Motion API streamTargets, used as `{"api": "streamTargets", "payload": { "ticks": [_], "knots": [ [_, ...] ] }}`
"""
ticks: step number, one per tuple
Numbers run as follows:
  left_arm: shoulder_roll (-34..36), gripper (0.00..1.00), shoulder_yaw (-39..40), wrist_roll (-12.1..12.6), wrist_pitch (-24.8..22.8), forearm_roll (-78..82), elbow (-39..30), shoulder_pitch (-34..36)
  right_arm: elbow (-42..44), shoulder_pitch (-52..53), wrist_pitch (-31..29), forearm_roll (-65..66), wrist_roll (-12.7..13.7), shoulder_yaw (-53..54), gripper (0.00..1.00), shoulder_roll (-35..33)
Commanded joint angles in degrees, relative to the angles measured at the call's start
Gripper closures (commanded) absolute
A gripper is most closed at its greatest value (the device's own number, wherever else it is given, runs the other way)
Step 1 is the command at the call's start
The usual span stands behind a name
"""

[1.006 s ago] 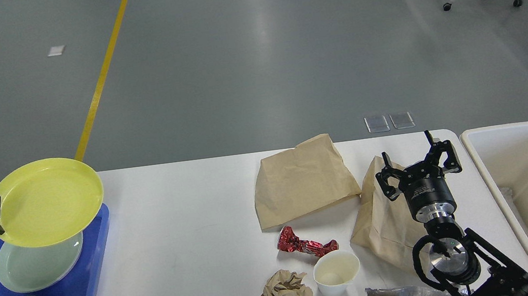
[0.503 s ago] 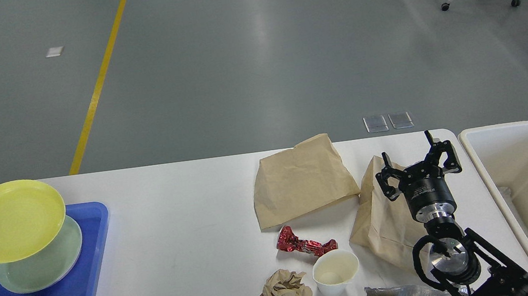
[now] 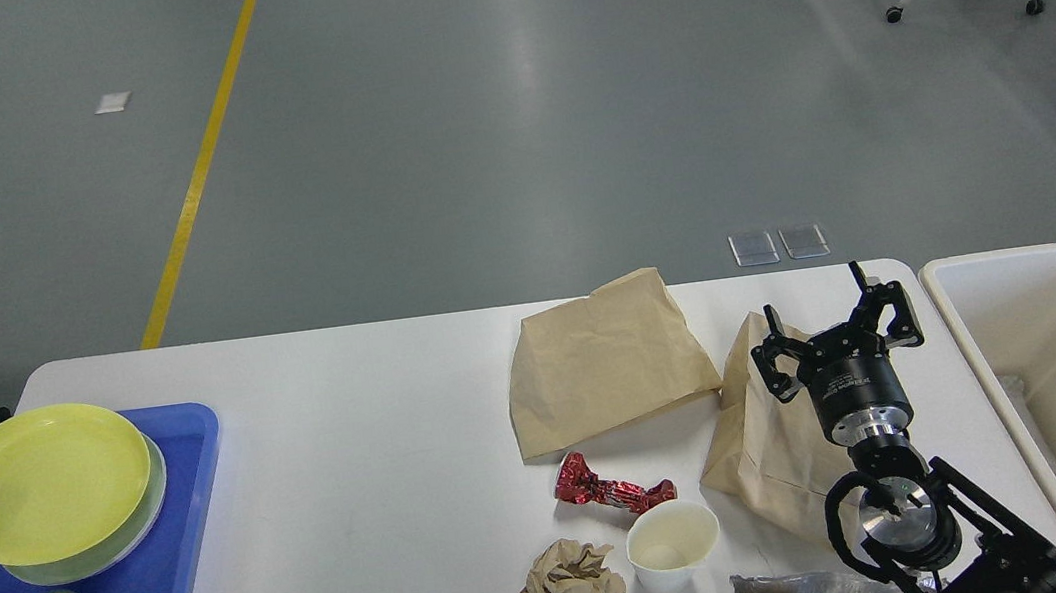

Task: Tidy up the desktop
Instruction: 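Lower the yellow plate onto the green plate and release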

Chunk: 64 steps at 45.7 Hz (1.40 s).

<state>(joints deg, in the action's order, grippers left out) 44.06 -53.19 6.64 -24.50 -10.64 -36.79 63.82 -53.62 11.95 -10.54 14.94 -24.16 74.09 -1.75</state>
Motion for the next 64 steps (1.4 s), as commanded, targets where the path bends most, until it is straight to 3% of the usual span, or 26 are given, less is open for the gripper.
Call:
{"api": "streamTargets", "payload": {
  "ticks": [1,36,39,44,48,52,64],
  "knots": [
    [-0.46,1.0,1.42,-0.14,0.5,0.0,0.76,-1.15,0.01,0.0,0.0,0.0,-0.01,0.0,0.0,-0.01],
    [-1.78,0.97,2.22,-0.22,1.82,-0.53,1.9,-2.82,0.01,0.0,0.0,0.0,-0.01,0.0,0.0,-0.01],
    [-1.78,0.88,2.22,-0.31,2.43,-0.53,1.9,-2.91,0.01,0.0,0.0,0.0,-0.01,0.0,0.0,-0.01],
    [-1.96,0.48,2.13,-0.31,6.73,-0.35,1.64,-3.0,0.01,0.0,0.0,0.0,-0.01,0.0,0.0,-0.01],
    [-2.05,0.32,2.13,-0.4,8.85,-0.26,1.29,-3.0,0.01,0.0,0.0,0.0,-0.01,0.0,0.0,0.07],
    [-2.05,0.26,2.13,-0.57,8.85,-0.26,1.2,-3.0,0.01,0.0,0.0,0.0,-0.01,0.0,0.0,-0.01],
    [-2.05,0.21,2.13,-0.4,8.76,-0.09,0.67,-2.91,0.01,0.0,0.0,0.0,0.08,0.0,0.0,-0.01]
  ]
}}
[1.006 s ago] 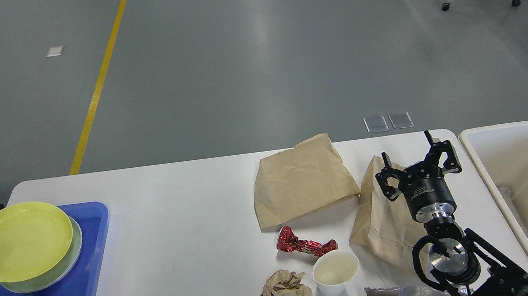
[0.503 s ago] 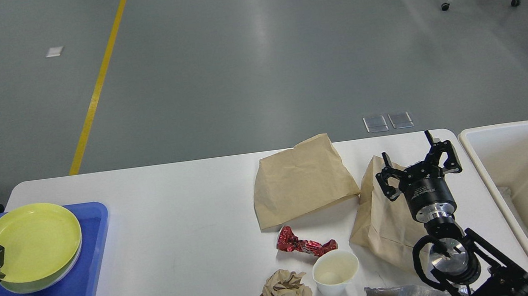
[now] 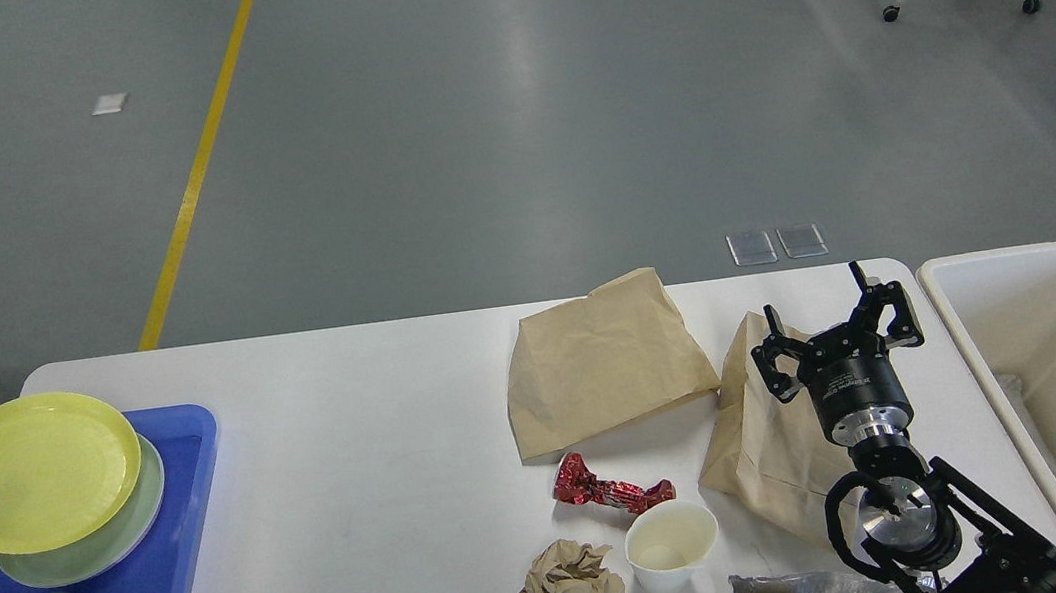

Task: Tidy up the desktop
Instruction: 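Lower the yellow plate onto the green plate and release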

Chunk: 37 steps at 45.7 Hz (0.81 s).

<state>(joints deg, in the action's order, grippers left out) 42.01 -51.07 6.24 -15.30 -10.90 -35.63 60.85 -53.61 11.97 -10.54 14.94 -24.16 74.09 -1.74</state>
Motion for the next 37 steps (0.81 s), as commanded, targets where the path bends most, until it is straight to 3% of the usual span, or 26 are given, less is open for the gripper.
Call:
{"api": "streamTargets", "payload": {
  "ticks": [1,5,7,8,11,12,15,20,24,27,37],
  "knots": [
    [0.09,0.2,0.0,0.0,-0.52,0.09,-0.92,0.06,0.0,-0.02,0.0,0.0,-0.01,0.0,0.0,-0.02],
    [0.35,0.17,0.09,-0.18,-0.34,-0.26,-3.38,0.41,0.0,-0.02,0.0,0.0,-0.01,0.0,0.0,-0.02],
    [0.35,0.25,0.09,0.08,0.1,-0.26,-4.18,0.41,0.0,-0.02,0.0,0.0,-0.01,0.0,0.0,0.07],
    [0.35,0.35,0.09,0.17,-0.16,-0.18,-4.53,0.5,0.0,-0.02,0.0,0.0,-0.01,0.0,0.0,-0.02],
    [0.79,0.8,0.09,0.17,-1.57,-0.09,-6.81,0.67,0.0,-0.02,0.08,0.0,-0.01,0.0,0.0,-0.02],
    [0.96,0.87,0.09,0.0,-1.83,-0.18,-7.51,0.67,0.0,-0.02,0.0,0.0,0.08,0.0,0.0,-0.02],
    [1.14,0.79,0.18,-0.18,-1.66,-0.53,-8.05,0.85,0.0,0.07,0.0,0.0,-0.01,0.0,0.0,-0.02],
    [2.37,0.4,0.53,-0.62,0.09,-0.7,-7.61,0.85,0.0,-0.02,0.0,0.0,-0.01,0.0,0.0,-0.02],
    [2.72,0.25,0.53,-0.53,2.38,-0.7,-7.61,0.94,0.0,-0.02,0.0,0.0,-0.01,0.0,0.0,-0.02],
    [2.9,0.21,0.53,-0.62,3.0,-0.7,-7.61,0.94,0.0,-0.02,0.0,0.0,-0.01,0.0,0.0,-0.02],
    [3.07,0.21,0.62,-0.62,3.17,-0.7,-7.61,1.03,0.0,-0.02,0.0,0.0,-0.01,0.0,0.0,0.07]
  ]
}}
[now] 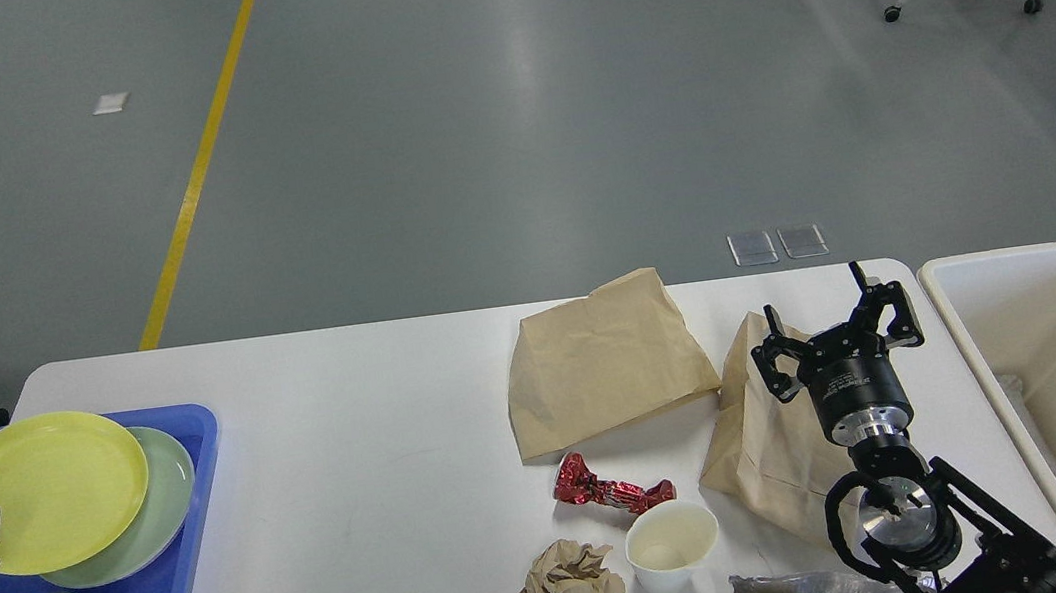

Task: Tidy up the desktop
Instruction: 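Lower the yellow plate onto the green plate and release, then open the left gripper and raise it away from the plates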

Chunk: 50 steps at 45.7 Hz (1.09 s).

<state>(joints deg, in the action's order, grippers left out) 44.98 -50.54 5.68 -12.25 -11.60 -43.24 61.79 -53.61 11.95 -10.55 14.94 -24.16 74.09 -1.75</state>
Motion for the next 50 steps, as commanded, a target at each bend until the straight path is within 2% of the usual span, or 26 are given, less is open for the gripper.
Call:
{"api": "streamTargets", "payload": {
  "ticks": [1,13,14,15,17,18,21,22,25,26,28,29,31,32,33,35,36,38,39,40,41,44,45,47,48,50],
  "knots": [
    [0.11,0.21,0.09,-0.06,0.12,0.0,0.0,0.09,0.0,0.09,0.0,0.0,-0.01,0.0,0.0,-0.01],
    [0.02,0.24,1.58,0.12,0.12,-0.09,-0.17,0.0,0.08,0.0,0.0,0.0,-0.01,0.0,0.0,0.08],
    [0.02,0.31,1.58,0.21,0.12,-0.17,-0.26,0.09,0.0,0.0,0.0,0.0,-0.01,0.0,0.0,-0.01],
    [0.02,0.49,1.67,0.64,-0.06,-0.26,-0.52,0.09,0.0,0.0,0.0,0.0,-0.01,0.0,0.0,-0.01],
    [0.28,0.97,2.1,0.73,-1.28,-0.7,-1.4,0.44,0.0,0.0,0.0,0.0,-0.01,0.0,0.0,-0.01],
    [0.37,1.0,2.46,0.73,-1.64,-0.96,-1.93,0.44,0.0,0.0,0.0,0.0,-0.01,0.0,0.0,-0.01],
    [0.9,0.9,2.72,0.47,-1.82,-1.67,-2.2,0.44,0.0,0.0,0.0,0.0,-0.01,0.0,0.0,-0.01],
    [1.25,0.8,2.64,0.38,-1.73,-1.67,-2.2,0.44,0.0,0.0,0.0,0.0,-0.01,0.0,0.0,0.07],
    [2.04,0.32,2.55,-0.06,-0.68,-1.58,-2.02,0.26,0.0,0.0,0.0,0.0,-0.01,0.0,0.0,-0.01],
    [2.13,0.26,2.72,-0.06,-0.15,-1.58,-2.02,0.44,0.0,0.0,0.09,0.0,-0.01,0.0,0.0,0.07],
    [2.13,0.28,2.9,0.2,1.08,-1.76,-2.11,0.53,0.0,0.0,0.0,0.0,-0.01,0.0,0.0,-0.01],
    [1.95,0.38,2.9,0.64,1.35,-1.76,-2.11,0.61,0.0,0.0,0.0,0.0,-0.01,0.0,0.0,-0.01],
    [2.21,0.8,2.9,0.65,0.74,-1.58,-3.15,0.53,0.0,0.0,0.0,0.0,-0.01,0.0,0.0,-0.01],
    [2.22,0.94,2.9,0.65,0.3,-1.67,-3.6,0.53,0.0,0.0,0.0,0.0,-0.01,0.0,0.0,-0.01],
    [2.22,0.95,2.9,0.47,-0.14,-1.58,-3.86,0.44,0.0,0.0,0.0,0.0,0.08,0.0,0.0,-0.01],
    [2.22,0.86,2.9,0.03,-0.15,-1.49,-3.87,0.53,0.0,0.0,0.0,0.0,-0.01,0.0,0.0,-0.01],
    [2.3,0.73,2.9,0.03,-0.15,-1.58,-3.87,0.53,0.0,0.0,0.0,0.0,-0.01,0.0,0.0,0.07],
    [2.3,0.33,2.81,-0.14,0.29,-1.58,-3.6,0.53,0.0,0.0,0.0,0.0,-0.01,0.0,0.0,-0.01],
    [2.3,0.21,2.81,-0.23,0.55,-1.58,-3.43,0.61,0.0,0.0,0.0,0.0,-0.01,0.0,0.0,-0.01],
    [2.3,0.21,2.98,-0.23,0.9,-1.67,-3.43,0.62,0.0,0.0,0.0,0.0,-0.01,0.0,0.0,-0.01],
    [2.22,0.28,3.07,0.12,1.34,-1.76,-3.43,0.7,0.0,0.0,0.0,0.0,-0.01,0.0,0.0,-0.01],
    [2.57,0.91,3.25,0.56,0.3,-1.49,-4.3,1.05,0.0,0.0,0.0,0.0,-0.01,0.0,0.0,-0.01],
    [2.74,0.96,3.25,0.47,-0.23,-1.49,-4.48,1.14,0.0,0.0,0.0,0.0,0.08,0.0,0.0,-0.01],
    [3.01,0.88,3.25,-0.05,-0.41,-1.32,-4.48,1.06,0.0,0.0,0.0,0.0,-0.01,0.0,0.0,-0.01],
    [3.09,0.79,3.25,-0.06,-0.41,-1.32,-4.48,1.14,0.0,0.0,0.0,0.0,-0.01,0.0,0.0,0.07],
    [3.36,0.38,3.25,-0.23,-0.24,-1.49,-4.22,1.23,0.0,0.0,0.0,0.0,-0.01,0.0,0.0,-0.01]
  ]
}}
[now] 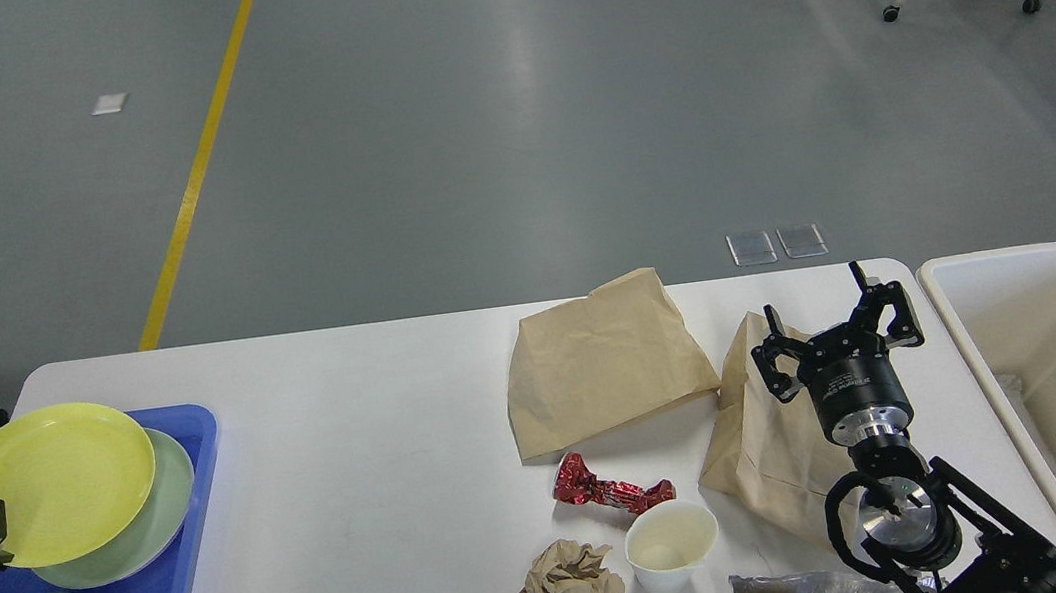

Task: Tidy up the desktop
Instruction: 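Open the left gripper and raise it away from the plates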

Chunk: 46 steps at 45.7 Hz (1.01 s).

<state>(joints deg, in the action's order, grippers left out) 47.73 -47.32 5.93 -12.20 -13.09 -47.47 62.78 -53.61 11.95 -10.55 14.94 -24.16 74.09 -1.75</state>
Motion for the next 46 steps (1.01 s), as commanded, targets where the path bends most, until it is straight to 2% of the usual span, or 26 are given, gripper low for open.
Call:
{"api": "streamTargets", "payload": {
  "ticks": [1,2,3,6,7,8,10,12,13,14,15,17,18,19,23,40,46],
  "knots": [
    [0.69,0.18,0.04,-0.56,-0.11,-0.09,0.36,0.32,0.0,0.0,0.09,0.0,-0.01,0.0,0.0,-0.01],
    [0.87,0.08,0.12,-0.48,-0.02,-0.09,0.62,0.41,0.0,0.0,0.0,0.0,-0.01,0.0,0.0,0.08],
    [1.04,0.06,0.3,-0.48,-0.02,-0.18,0.63,0.5,0.0,0.0,0.0,0.0,-0.01,0.0,0.0,-0.01],
    [1.05,0.09,1.0,-0.39,-0.02,-0.18,0.54,0.41,0.0,0.0,0.0,0.0,-0.01,0.0,0.0,-0.01],
    [0.96,0.17,1.09,-0.3,-0.02,0.0,0.54,0.32,0.0,0.0,0.0,0.0,-0.01,0.0,0.0,-0.01],
    [0.96,0.35,1.18,0.31,-0.45,0.26,0.54,0.32,0.0,0.0,0.09,0.0,-0.01,0.0,0.0,-0.01],
    [1.22,1.0,1.27,0.49,-2.2,0.35,-0.51,0.58,0.0,0.0,0.0,0.0,0.08,0.0,0.0,-0.01],
    [1.31,1.0,1.27,-0.12,-4.75,0.26,-0.96,0.59,0.0,0.0,0.0,0.0,-0.01,0.0,0.0,-0.01],
    [1.4,0.99,1.27,-0.3,-5.46,0.35,-0.96,0.67,0.0,0.0,0.0,0.0,-0.01,0.0,0.0,-0.01],
    [1.4,0.92,1.27,-0.3,-5.73,0.35,-0.87,0.76,0.0,0.09,0.0,0.0,-0.01,0.0,0.0,-0.01],
    [1.4,0.76,1.27,-0.3,-5.73,0.35,-0.87,0.76,0.0,0.09,0.0,0.0,-0.01,0.0,0.0,-0.01],
    [1.48,0.3,1.18,-0.39,-5.03,0.26,-0.61,0.76,0.0,0.0,0.0,0.0,-0.01,0.0,0.0,-0.01],
    [1.48,0.19,1.18,-0.39,-4.5,0.09,-0.34,0.76,0.0,0.0,0.0,0.0,-0.01,0.0,0.0,0.08],
    [1.48,0.16,1.27,-0.39,-3.8,0.09,-0.17,0.85,0.0,0.09,0.0,0.0,-0.01,0.0,0.0,-0.01],
    [1.4,0.13,1.27,-0.39,-2.92,0.08,-0.17,0.76,0.0,0.0,0.0,0.0,-0.01,0.0,0.0,-0.01],
    [1.57,0.13,1.27,-0.3,-2.39,0.08,-0.17,0.85,0.0,0.0,0.0,0.0,-0.01,0.0,0.0,-0.01],
    [2.45,0.11,0.48,0.66,-2.48,0.61,-0.17,2.34,0.0,0.0,0.0,0.0,-0.01,0.0,0.0,0.08]
  ]
}}
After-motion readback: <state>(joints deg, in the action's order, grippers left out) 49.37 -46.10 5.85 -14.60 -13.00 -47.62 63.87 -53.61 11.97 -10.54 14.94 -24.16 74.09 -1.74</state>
